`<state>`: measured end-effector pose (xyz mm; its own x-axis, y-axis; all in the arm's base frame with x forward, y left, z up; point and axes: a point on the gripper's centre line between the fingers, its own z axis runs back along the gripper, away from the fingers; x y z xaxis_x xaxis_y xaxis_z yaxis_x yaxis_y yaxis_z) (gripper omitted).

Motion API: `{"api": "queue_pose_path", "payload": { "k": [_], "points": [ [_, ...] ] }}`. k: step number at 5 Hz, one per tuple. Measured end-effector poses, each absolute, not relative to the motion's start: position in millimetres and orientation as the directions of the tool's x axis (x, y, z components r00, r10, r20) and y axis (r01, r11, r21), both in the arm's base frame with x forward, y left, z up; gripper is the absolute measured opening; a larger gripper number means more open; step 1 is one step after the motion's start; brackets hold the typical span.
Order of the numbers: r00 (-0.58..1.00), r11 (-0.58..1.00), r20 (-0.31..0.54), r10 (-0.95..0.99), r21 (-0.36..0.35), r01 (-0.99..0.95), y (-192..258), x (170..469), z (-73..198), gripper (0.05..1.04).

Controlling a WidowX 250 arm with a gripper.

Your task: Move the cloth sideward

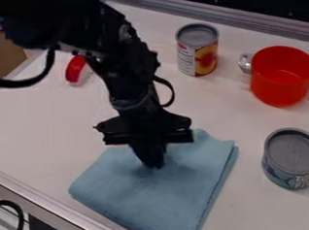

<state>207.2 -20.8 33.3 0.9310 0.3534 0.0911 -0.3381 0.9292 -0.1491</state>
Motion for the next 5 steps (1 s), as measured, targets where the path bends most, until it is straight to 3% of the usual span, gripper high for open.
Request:
{"api": "queue_pose_path", "payload": {
  "k": [1,3,5],
  "points": [
    [0.934,0.928,0.051,0.354,-0.146,-0.344,-23,205,24,0.052],
    [0.935,0.939,0.105,0.338,-0.112,-0.326,-10,210,11,0.052],
    [0.937,0.948,0.142,0.319,-0.064,-0.312,32,215,10,0.052]
  ]
}}
